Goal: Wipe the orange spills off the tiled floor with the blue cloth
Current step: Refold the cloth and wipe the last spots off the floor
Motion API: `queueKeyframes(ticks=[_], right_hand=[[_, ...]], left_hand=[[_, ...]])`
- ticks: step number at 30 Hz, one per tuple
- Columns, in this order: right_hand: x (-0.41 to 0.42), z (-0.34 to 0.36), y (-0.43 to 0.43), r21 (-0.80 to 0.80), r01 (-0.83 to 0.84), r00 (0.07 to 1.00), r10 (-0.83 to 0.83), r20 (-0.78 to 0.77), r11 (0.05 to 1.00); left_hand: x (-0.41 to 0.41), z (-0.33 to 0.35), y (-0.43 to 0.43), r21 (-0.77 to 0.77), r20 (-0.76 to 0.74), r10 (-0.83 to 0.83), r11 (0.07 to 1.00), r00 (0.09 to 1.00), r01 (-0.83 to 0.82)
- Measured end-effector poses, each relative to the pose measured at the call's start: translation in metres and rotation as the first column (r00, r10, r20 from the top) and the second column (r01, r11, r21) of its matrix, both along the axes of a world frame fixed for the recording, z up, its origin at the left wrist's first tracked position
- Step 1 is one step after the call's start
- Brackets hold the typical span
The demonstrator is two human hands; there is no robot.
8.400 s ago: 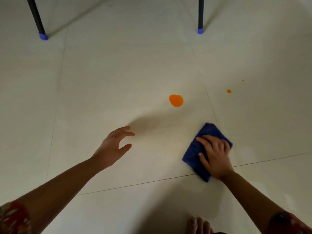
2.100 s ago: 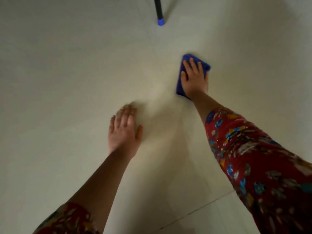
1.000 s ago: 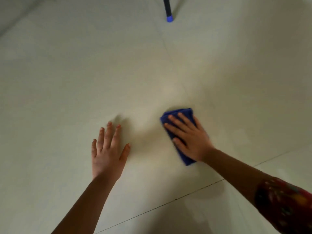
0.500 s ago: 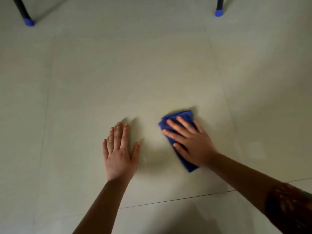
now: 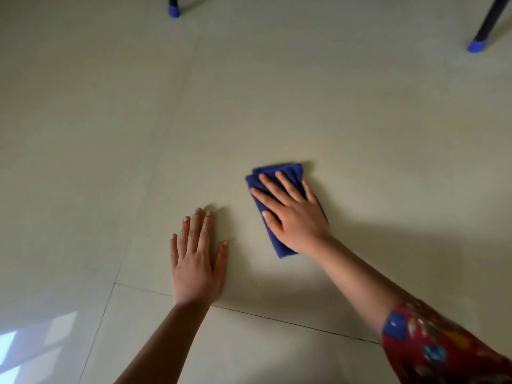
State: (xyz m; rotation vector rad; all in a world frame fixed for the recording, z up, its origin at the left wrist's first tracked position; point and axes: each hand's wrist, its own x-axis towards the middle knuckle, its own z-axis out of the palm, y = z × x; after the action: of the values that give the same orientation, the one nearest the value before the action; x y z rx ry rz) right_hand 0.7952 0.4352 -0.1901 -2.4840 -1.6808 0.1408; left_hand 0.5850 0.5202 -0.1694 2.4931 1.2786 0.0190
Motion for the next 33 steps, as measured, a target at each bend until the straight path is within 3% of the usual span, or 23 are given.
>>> queueKeyframes(ticks=[2, 6, 8, 13, 17, 20, 22, 24, 26, 28, 29, 30, 33], right_hand=[[0.018, -0.002, -0.006, 0.005, 0.057, 0.998, -0.057, 0.003, 0.998], [0.062, 0.004, 0.045, -0.064, 0.426, 0.902, -0.429, -0.054, 0.903], [0.058, 0.006, 0.082, -0.092, 0.419, 0.903, -0.426, -0.065, 0.903], [-0.014, 0.014, 0.148, -0.129, -0.098, 0.993, 0.089, -0.073, 0.987], [-0.072, 0.01, 0.096, -0.077, -0.488, 0.871, 0.481, -0.094, 0.869], [-0.068, -0.003, 0.017, -0.008, -0.545, 0.836, 0.544, -0.07, 0.838], [-0.033, -0.002, -0.015, 0.006, -0.361, 0.93, 0.36, -0.078, 0.933], [0.022, 0.002, -0.061, -0.003, -0.005, 0.999, 0.005, -0.033, 1.0], [0.076, 0.003, -0.105, -0.04, 0.358, 0.933, -0.359, -0.016, 0.933], [0.1, 0.01, -0.134, -0.069, 0.665, 0.743, -0.668, -0.047, 0.744], [0.095, 0.011, -0.133, -0.093, 0.726, 0.681, -0.731, -0.042, 0.682], [0.081, 0.012, -0.132, -0.091, 0.726, 0.685, -0.729, 0.001, 0.682], [0.002, 0.006, -0.124, -0.021, 0.39, 0.921, -0.39, 0.016, 0.921]], left_hand=[[-0.01, 0.0, 0.005, 0.002, -0.001, 0.042, 0.999, 0.999, -0.042], [-0.026, -0.001, 0.008, -0.025, 0.008, 0.161, 0.987, 0.987, -0.161], [-0.034, 0.001, 0.005, -0.044, 0.006, 0.193, 0.98, 0.981, -0.193], [-0.056, 0.001, -0.008, -0.053, 0.008, 0.284, 0.957, 0.959, -0.284], [-0.064, 0.002, -0.017, -0.048, 0.002, 0.269, 0.962, 0.963, -0.269], [-0.055, 0.004, -0.021, -0.047, 0.005, 0.163, 0.986, 0.987, -0.163], [-0.051, 0.009, -0.019, -0.048, 0.018, 0.097, 0.994, 0.995, -0.096], [-0.03, 0.011, -0.033, -0.079, 0.025, -0.045, 0.996, 0.999, 0.047], [-0.009, 0.012, -0.044, -0.089, 0.039, -0.148, 0.984, 0.988, 0.151], [0.014, 0.014, -0.059, -0.095, 0.062, -0.234, 0.966, 0.97, 0.239], [0.022, 0.014, -0.065, -0.104, 0.075, -0.258, 0.959, 0.963, 0.265], [0.032, 0.014, -0.074, -0.118, 0.087, -0.29, 0.947, 0.953, 0.299], [0.049, 0.012, -0.095, -0.143, 0.117, -0.361, 0.916, 0.925, 0.375]])
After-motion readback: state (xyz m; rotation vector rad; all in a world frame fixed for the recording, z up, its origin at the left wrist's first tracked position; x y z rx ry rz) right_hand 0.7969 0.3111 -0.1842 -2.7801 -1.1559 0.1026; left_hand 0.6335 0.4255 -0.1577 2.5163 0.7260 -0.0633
